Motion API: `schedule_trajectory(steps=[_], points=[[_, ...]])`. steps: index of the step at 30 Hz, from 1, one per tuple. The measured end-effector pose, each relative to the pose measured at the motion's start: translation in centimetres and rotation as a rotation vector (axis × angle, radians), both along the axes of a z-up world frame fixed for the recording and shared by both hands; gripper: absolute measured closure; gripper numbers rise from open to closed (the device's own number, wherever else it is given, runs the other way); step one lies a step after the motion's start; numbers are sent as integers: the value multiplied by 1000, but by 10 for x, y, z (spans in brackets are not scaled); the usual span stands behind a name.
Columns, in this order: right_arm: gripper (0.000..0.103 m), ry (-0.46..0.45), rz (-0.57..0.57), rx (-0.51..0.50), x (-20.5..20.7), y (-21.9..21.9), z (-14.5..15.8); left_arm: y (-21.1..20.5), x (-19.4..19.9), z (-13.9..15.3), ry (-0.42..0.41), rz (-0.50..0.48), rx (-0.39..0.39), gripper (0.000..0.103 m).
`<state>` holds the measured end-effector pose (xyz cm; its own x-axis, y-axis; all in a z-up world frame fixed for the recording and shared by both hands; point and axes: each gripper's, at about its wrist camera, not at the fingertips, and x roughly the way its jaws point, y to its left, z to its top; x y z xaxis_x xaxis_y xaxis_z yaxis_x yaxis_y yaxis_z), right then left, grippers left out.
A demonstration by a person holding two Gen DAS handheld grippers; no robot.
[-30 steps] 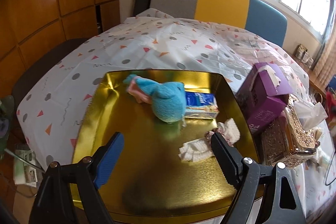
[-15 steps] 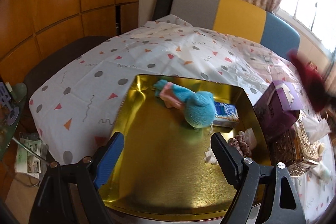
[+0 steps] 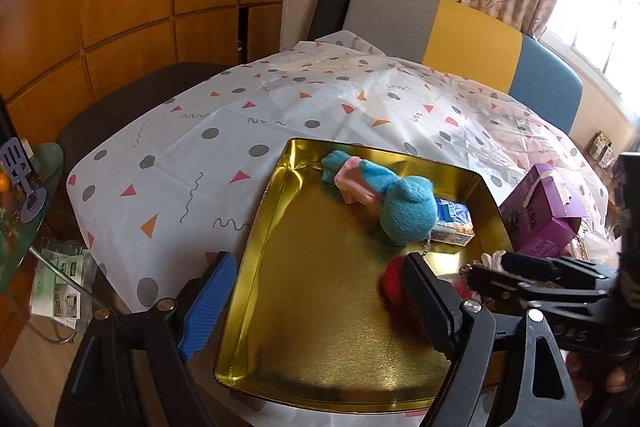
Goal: Organize soft objects
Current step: 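Carry the red sock with the right gripper and drop it into the gold tray, then return the right gripper to the pile and grasp the brown scrunchie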
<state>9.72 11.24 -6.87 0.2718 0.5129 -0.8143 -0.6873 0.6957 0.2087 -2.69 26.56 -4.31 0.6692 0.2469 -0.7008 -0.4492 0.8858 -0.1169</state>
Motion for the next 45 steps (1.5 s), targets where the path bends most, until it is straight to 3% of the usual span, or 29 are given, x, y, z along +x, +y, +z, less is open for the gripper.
schedule_trajectory(steps=[13,21,37,45], points=[[42,-142,-98,75,-19,-77,45,-36,4,11,-1,-95,60,18],[42,-208,-245,89,-13,-150,60,-65,7,18,-2,-171,103,18],[41,-230,-679,55,22,-318,57,-122,15,30,-15,-337,148,18],[41,-130,-1076,79,34,-436,14,-163,21,40,-48,-483,153,18]])
